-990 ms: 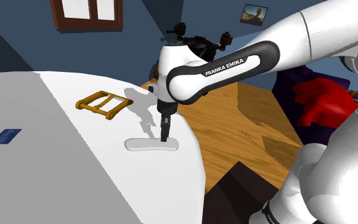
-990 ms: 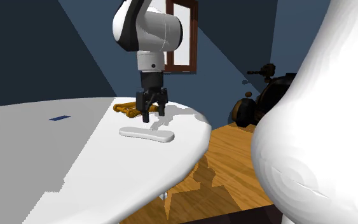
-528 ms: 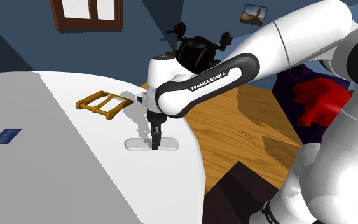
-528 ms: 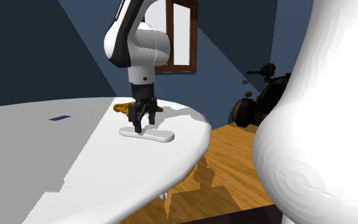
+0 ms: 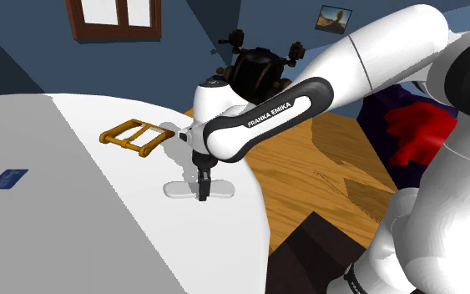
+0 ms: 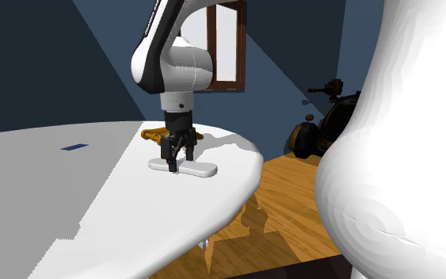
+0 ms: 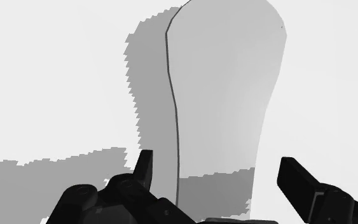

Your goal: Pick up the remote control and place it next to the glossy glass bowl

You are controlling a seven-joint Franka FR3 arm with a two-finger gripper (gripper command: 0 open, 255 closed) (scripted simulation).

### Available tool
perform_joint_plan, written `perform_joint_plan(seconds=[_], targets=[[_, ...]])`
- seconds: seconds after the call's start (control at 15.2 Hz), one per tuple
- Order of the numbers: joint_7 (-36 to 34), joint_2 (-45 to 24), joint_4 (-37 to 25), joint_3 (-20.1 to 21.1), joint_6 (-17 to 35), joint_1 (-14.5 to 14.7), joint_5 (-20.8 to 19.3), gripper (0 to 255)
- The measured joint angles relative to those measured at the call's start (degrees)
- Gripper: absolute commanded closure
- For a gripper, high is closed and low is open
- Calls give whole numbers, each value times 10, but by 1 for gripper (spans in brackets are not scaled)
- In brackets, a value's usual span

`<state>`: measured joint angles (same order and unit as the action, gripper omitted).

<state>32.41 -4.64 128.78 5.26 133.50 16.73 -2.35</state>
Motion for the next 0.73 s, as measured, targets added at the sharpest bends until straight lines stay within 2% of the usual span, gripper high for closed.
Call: perform_joint_plan(seconds=[0.07, 0.13, 0.73], targets=[[0, 0, 0, 0, 0, 0, 0, 0], [0, 0, 0, 0, 0, 0, 0, 255], [0, 0, 0, 0, 0, 0, 0, 255]])
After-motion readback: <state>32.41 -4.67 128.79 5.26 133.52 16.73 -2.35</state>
